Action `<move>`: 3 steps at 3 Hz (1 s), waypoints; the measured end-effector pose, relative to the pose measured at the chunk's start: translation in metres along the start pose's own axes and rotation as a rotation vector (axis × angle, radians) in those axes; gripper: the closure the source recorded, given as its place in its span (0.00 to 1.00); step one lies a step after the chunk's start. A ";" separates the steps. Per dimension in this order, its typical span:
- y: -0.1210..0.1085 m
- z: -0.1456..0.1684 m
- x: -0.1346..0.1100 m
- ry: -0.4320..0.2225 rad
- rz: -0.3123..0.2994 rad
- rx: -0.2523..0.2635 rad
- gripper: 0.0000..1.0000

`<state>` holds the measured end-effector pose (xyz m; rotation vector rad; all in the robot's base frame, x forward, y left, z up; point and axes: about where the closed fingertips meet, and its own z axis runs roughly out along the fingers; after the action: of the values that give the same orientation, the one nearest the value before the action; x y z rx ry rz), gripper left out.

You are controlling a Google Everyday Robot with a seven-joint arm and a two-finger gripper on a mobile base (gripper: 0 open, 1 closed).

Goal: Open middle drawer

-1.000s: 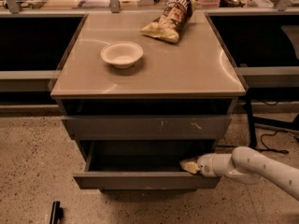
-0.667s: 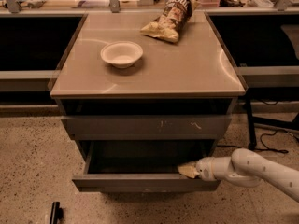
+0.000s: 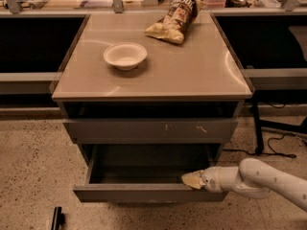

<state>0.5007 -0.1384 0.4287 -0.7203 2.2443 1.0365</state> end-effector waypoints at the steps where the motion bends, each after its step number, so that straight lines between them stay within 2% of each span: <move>1: 0.013 -0.003 0.006 -0.003 0.004 -0.014 1.00; 3: 0.042 -0.014 0.027 -0.007 0.036 -0.051 1.00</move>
Offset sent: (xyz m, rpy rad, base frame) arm -0.0722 0.0056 0.0178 0.0604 0.0374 0.0119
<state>0.4498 -0.1321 0.4386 -0.6985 2.2397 1.1155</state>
